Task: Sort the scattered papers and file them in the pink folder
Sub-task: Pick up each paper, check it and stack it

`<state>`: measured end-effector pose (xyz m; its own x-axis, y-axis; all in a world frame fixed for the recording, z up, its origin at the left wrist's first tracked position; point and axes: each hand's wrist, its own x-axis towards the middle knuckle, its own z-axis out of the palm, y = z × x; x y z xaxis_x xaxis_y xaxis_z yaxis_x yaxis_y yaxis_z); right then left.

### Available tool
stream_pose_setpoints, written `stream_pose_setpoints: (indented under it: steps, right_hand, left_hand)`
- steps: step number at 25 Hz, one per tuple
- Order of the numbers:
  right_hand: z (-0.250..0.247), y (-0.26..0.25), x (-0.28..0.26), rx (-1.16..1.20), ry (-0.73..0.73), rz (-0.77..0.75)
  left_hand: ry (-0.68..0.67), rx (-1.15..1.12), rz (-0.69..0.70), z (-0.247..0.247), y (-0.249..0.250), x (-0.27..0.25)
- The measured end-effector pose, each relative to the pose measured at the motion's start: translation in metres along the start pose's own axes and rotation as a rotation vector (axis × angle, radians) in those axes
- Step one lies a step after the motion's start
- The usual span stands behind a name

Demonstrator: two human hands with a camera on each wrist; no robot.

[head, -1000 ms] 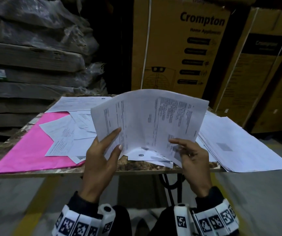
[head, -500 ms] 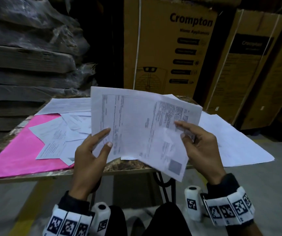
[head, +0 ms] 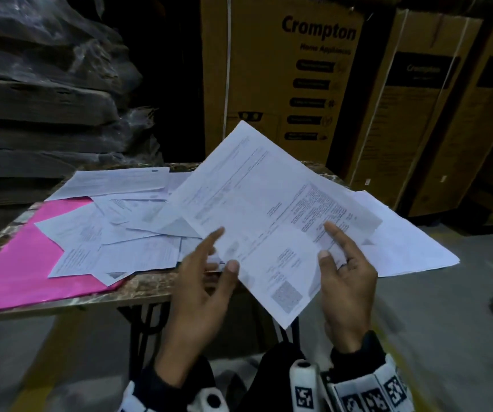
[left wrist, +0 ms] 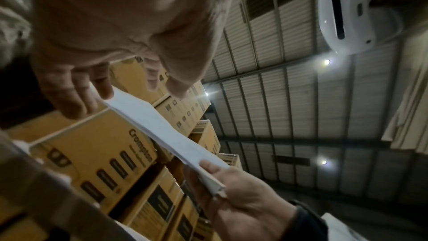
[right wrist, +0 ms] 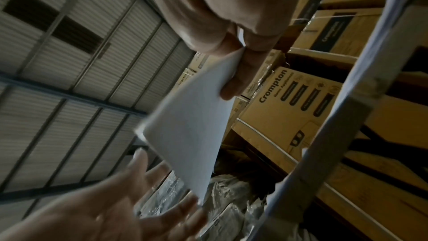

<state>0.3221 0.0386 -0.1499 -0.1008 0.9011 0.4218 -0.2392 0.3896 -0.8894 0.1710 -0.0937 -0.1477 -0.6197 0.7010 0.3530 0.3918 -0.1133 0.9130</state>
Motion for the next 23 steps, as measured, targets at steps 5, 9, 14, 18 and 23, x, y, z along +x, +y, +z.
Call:
stream_pose_setpoints:
  steps: [5, 9, 14, 18, 23]
  right_hand:
    - [-0.011, 0.008, -0.019, -0.011, 0.190, -0.058]
    - [-0.032, 0.019, -0.023, -0.013, 0.242, -0.057]
    - [-0.078, 0.022, 0.007, -0.017, 0.162, -0.020]
    - [-0.124, 0.027, 0.041, -0.225, 0.108, 0.015]
    - [-0.161, 0.026, 0.081, -0.352, 0.113, 0.041]
  left_hand:
    - [-0.053, -0.036, -0.098, 0.049, -0.003, -0.012]
    - [-0.140, -0.114, -0.042, 0.077, -0.003, -0.014]
    - [-0.105, -0.127, 0.040, 0.111, 0.005, -0.001]
    - [-0.120, -0.049, 0.050, 0.140, 0.009, 0.015]
    - [-0.073, 0.045, 0.123, 0.185, 0.013, 0.044]
